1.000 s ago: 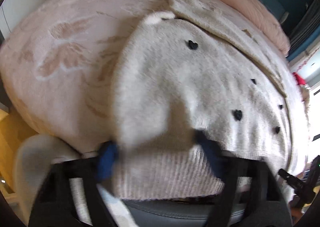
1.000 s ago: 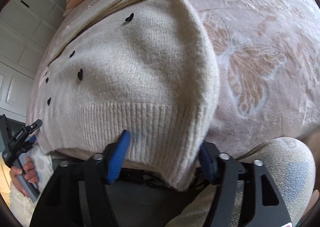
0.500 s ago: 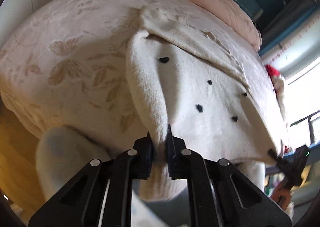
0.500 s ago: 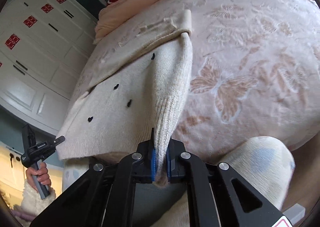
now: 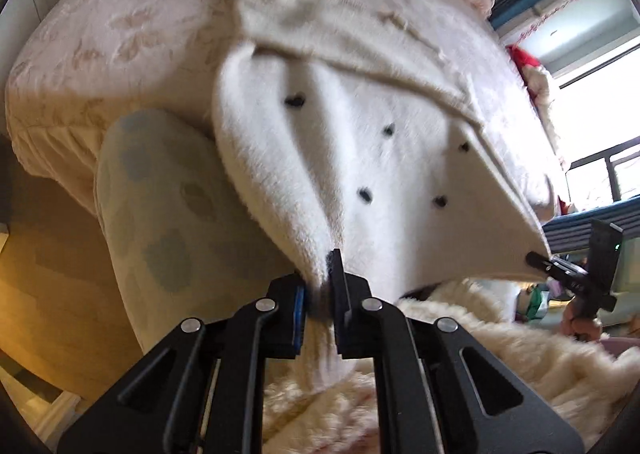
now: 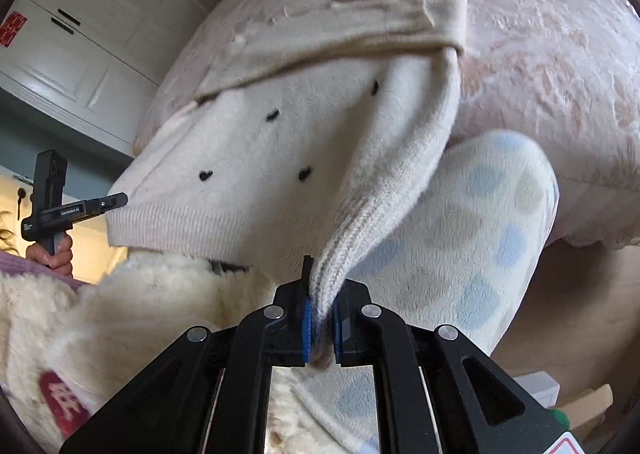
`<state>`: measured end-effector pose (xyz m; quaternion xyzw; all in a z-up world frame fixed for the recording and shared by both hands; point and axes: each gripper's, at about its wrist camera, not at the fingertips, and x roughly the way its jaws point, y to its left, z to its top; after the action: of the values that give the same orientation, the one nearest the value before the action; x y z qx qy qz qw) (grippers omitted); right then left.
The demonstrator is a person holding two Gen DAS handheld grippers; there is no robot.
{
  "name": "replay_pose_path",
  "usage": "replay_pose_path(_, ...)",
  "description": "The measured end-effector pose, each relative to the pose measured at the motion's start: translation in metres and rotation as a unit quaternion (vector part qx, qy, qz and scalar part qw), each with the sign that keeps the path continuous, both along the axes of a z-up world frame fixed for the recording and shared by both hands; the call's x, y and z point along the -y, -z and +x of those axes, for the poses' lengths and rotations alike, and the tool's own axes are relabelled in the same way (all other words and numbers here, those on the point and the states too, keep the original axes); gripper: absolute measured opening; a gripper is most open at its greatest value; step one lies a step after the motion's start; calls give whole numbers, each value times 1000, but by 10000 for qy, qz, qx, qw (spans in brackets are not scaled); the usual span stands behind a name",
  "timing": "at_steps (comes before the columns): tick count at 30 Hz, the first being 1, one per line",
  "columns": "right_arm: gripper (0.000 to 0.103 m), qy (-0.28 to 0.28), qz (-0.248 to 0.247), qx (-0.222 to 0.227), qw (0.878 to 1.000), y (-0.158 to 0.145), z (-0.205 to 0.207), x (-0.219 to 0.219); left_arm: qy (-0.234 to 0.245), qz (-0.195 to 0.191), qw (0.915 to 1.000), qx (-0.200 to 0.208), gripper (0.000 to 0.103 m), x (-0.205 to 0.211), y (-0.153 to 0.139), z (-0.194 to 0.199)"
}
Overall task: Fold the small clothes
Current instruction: 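Grasp the ribbed hem with the right gripper while the left gripper grasps the hem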
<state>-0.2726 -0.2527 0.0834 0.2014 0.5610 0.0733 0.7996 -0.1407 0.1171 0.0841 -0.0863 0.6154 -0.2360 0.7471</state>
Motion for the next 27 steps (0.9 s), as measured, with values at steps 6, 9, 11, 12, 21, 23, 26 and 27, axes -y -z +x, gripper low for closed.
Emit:
replay_pose_path(6, 7, 1027, 379, 1588, 9812, -54, 82, 71, -717, -408, 9893, 1201, 9, 8, -43, 100)
replay_pose_path(9, 7, 1480, 489, 1931, 9687, -52, 146, 107, -1194, -471, 9820, 1382, 10, 19, -37, 165)
replay_pose_path(11, 7, 1722, 625, 1855, 9654, -33, 199, 129, -1334, -282, 9799, 1459, 10, 36, -22, 209)
replay_pose_path(12, 7, 1815, 624, 1811, 9645, -26, 214, 133, -1373, -247, 9796, 1446, 10, 41, -15, 223)
replay_pose_path(21, 15, 2364, 823, 808, 9648, 85, 315, 156, -1873, 335, 9797, 626, 15, 78, 90, 324)
replay_pose_path(23, 19, 2402, 1013, 934, 9609, 83, 312, 160, -1913, 178, 9787, 724, 20, 75, 91, 323)
replay_pose_path(26, 40, 2402, 1248, 1460, 9515, 59, 296, 167, -2079, -159, 9719, 1095, 61, 61, 77, 319)
replay_pose_path(27, 64, 2441, 1186, 1633, 9485, 51, 289, 167, -2186, -269, 9659, 1362, 71, 54, 68, 313)
